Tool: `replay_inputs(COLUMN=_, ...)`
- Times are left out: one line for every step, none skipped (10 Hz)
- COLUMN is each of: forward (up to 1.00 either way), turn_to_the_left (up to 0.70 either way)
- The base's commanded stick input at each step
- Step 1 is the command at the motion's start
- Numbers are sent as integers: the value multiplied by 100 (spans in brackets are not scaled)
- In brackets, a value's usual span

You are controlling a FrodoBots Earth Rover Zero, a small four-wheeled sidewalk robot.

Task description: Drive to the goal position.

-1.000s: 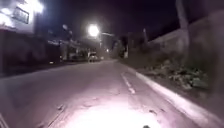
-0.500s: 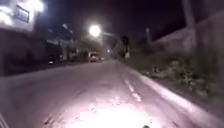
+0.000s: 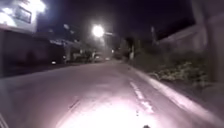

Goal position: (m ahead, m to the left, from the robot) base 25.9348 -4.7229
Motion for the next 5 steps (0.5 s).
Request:
replay_inputs(forward=70, turn_to_the_left=0)
replay_inputs(forward=70, turn_to_the_left=0)
replay_inputs(forward=70, turn_to_the_left=0)
replay_inputs(forward=70, turn_to_the_left=0)
replay_inputs(forward=70, turn_to_the_left=0)
